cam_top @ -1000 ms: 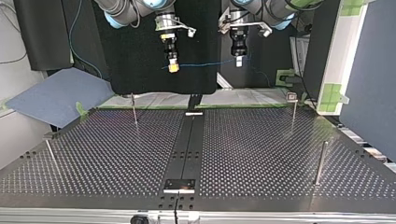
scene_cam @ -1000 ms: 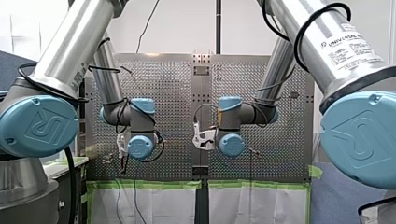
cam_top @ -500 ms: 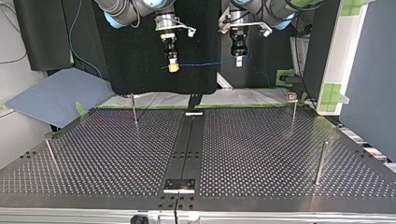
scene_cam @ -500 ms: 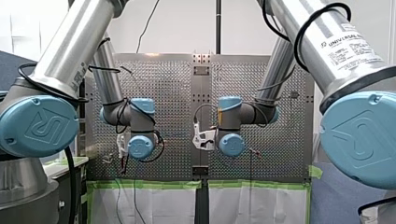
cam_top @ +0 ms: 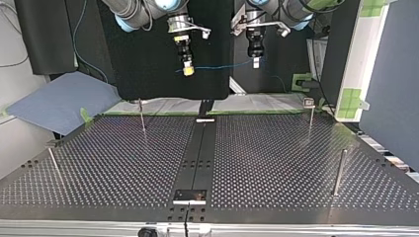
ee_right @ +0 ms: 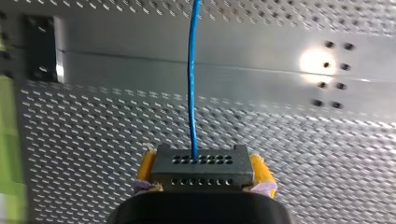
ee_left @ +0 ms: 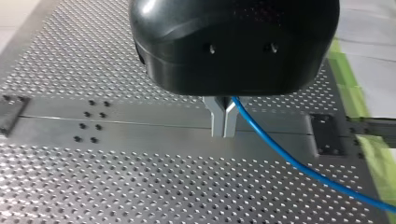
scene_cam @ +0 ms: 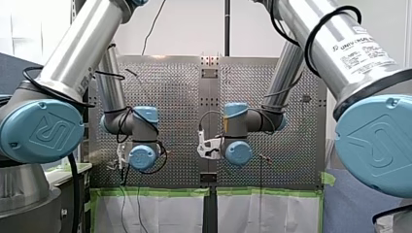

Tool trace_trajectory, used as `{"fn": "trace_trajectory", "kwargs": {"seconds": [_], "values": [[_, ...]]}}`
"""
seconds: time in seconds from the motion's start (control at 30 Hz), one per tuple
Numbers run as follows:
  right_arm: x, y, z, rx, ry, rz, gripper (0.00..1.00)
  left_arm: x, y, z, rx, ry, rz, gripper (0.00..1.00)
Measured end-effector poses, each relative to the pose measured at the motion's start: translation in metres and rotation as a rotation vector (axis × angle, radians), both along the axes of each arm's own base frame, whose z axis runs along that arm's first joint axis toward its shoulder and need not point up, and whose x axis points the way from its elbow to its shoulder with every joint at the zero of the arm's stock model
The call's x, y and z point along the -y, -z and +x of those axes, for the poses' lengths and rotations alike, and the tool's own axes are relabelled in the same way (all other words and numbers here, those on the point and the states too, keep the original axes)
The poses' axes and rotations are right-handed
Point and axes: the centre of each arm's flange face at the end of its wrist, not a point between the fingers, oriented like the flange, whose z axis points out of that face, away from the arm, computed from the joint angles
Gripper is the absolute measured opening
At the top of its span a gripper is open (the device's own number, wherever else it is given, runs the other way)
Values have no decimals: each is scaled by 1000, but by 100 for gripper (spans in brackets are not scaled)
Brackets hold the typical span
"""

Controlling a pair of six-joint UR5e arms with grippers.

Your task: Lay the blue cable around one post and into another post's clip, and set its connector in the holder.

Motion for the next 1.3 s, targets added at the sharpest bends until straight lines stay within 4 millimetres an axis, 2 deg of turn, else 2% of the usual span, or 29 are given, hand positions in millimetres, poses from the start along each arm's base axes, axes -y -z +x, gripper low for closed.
{"fn": "trace_trajectory", "kwargs": {"seconds": [0.17, 0.27, 0.73, 1.1, 1.3], "values": [[-6, 27, -4, -30, -2, 81, 0, -1, 4, -1, -10, -2, 6, 1], [-9, 36, -7, -52, -1, 111, 0, -2, 4, -1, -10, -2, 6, 1], [-11, 41, -9, -73, -3, 144, 0, -2, 2, 1, -7, -5, -1, 1], [-2, -16, 18, 94, -47, 98, 0, -3, -25, 5, 5, -18, -47, 1], [1, -46, 21, 118, -58, 87, 0, -7, -39, 7, 6, -27, -60, 1]]}}
